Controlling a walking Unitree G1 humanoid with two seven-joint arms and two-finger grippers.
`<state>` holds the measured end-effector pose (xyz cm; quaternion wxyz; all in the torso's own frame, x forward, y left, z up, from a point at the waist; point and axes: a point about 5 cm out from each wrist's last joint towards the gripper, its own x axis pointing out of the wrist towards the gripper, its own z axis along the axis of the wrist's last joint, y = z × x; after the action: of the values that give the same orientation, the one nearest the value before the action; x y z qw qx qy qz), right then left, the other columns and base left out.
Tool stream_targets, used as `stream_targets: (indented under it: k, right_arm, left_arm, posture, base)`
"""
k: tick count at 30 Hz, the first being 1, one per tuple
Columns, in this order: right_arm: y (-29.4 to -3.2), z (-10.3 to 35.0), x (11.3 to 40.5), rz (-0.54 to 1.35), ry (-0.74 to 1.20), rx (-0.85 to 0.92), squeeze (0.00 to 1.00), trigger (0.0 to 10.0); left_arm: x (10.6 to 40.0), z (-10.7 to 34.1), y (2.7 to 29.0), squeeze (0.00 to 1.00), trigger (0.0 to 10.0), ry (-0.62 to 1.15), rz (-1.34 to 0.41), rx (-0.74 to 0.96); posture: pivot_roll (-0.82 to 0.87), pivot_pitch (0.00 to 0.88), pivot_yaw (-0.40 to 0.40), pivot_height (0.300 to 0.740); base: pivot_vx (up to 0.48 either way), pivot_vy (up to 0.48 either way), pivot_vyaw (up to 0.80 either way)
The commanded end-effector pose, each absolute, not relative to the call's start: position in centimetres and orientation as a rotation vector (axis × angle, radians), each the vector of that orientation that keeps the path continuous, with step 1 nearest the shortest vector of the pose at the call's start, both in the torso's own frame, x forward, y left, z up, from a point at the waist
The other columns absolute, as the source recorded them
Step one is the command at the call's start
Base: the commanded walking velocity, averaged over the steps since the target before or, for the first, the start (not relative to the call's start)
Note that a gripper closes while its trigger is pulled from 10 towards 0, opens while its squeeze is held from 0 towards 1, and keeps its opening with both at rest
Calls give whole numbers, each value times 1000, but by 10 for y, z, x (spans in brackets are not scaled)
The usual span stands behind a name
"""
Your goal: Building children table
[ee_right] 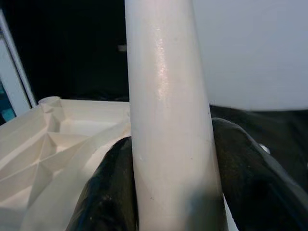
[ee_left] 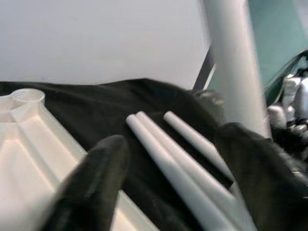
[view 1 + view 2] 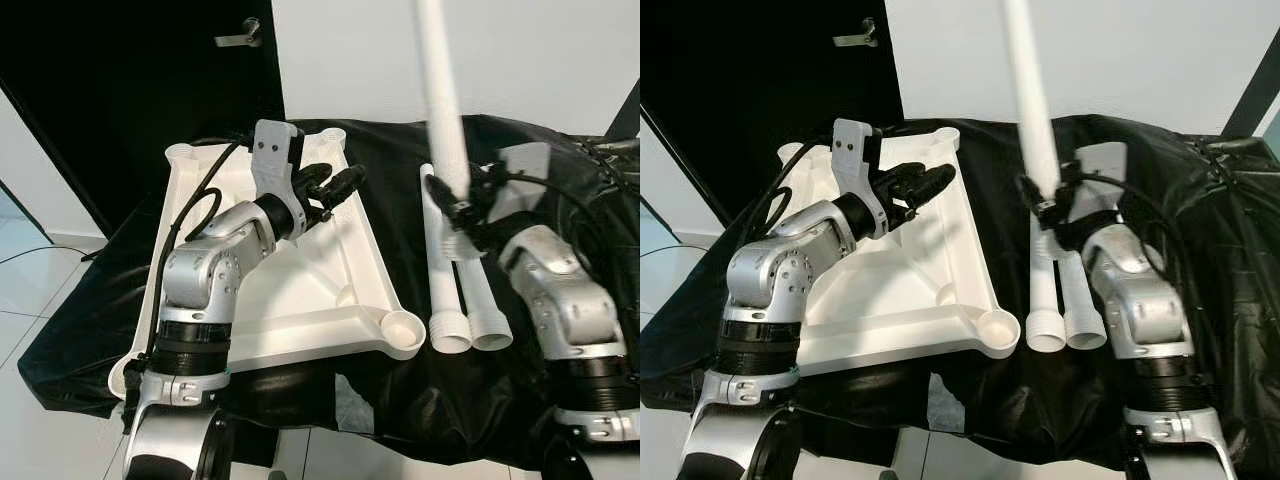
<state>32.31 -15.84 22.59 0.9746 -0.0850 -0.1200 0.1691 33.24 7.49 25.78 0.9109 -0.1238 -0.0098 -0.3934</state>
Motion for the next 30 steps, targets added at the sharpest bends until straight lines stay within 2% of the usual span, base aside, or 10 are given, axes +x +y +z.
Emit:
stream_targets:
  k: [1, 5, 6, 13, 19, 30]
  right_arm:
    - [-150, 223, 323, 379, -265, -187, 0, 10000]
    - [-133, 220, 321, 457, -305, -191, 0, 10000]
    - [-128, 218, 320, 482, -321, -210, 0, 10000]
    - [-121, 216, 318, 512, -355, -246, 0, 10000]
    - [-110, 212, 312, 568, -394, -274, 0, 10000]
    - [-104, 206, 308, 598, -410, -294, 0, 10000]
  left_arm:
    - [332, 267, 72, 1000, 10000, -58, -877, -296]
    - [329, 283, 71, 1000, 10000, -109, -995, -375]
    - [328, 290, 71, 0, 10000, -139, -1033, -388]
    - [328, 300, 72, 0, 10000, -162, -1078, -418]
    - [343, 302, 77, 0, 10000, -138, -995, -376]
    - [344, 303, 78, 0, 10000, -93, -991, -399]
  posture:
    - [-24, 0, 48, 740]
    - [-14, 0, 49, 740]
    - [-8, 0, 49, 740]
    - [0, 0, 48, 740]
    - [11, 0, 39, 740]
    - [10, 0, 42, 740]
  base:
    - [0, 0, 0]
    - [0, 0, 0]
    - [0, 0, 0]
    - [0, 0, 0]
    - [0, 0, 0]
    - [0, 0, 0]
